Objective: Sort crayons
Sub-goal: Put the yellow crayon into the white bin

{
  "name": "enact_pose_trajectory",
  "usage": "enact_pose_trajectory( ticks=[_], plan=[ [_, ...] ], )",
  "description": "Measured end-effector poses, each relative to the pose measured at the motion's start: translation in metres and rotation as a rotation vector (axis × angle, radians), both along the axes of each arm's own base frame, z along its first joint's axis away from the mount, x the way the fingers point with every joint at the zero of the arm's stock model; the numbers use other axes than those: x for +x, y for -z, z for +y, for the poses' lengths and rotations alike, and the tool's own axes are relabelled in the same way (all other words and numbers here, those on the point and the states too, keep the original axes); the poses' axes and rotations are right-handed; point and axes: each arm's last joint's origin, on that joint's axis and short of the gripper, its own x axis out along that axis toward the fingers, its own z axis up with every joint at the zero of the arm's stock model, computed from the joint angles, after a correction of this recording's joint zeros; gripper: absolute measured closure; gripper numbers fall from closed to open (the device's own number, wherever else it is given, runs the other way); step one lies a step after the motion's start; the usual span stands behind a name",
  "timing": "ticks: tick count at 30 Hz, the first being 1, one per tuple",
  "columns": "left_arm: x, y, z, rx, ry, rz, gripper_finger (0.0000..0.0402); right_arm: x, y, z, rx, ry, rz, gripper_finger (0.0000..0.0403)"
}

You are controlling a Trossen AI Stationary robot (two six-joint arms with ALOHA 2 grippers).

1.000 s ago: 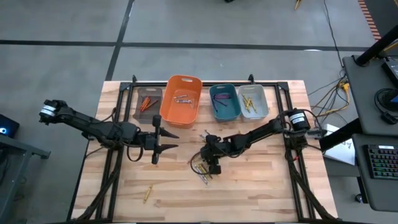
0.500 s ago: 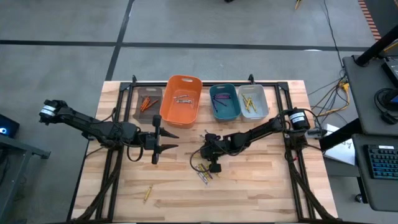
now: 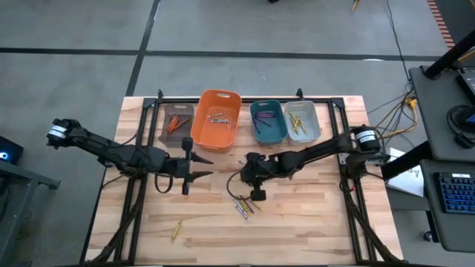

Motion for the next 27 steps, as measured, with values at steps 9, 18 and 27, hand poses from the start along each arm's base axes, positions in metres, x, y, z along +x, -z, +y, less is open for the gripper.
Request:
enact_pose_trajectory(
  ticks=[9, 18, 27],
  plan=[
    [0.001, 0.009, 0.002, -0.013, -0.072, 0.071, 0.0271, -0.037, -0.065, -0.036, -0.101, 0.311, -0.022, 0.0394],
    [0.0, 0.007, 0.002, -0.018, -0.076, 0.053, 0.0271, -0.096, -0.1, -0.114, -0.089, 0.856, 0.059, 0.0394],
    [0.0, 0.006, 0.002, -0.022, -0.077, 0.048, 0.0271, -0.152, -0.079, -0.192, -0.021, 1.271, 0.311, 0.0394]
  ],
)
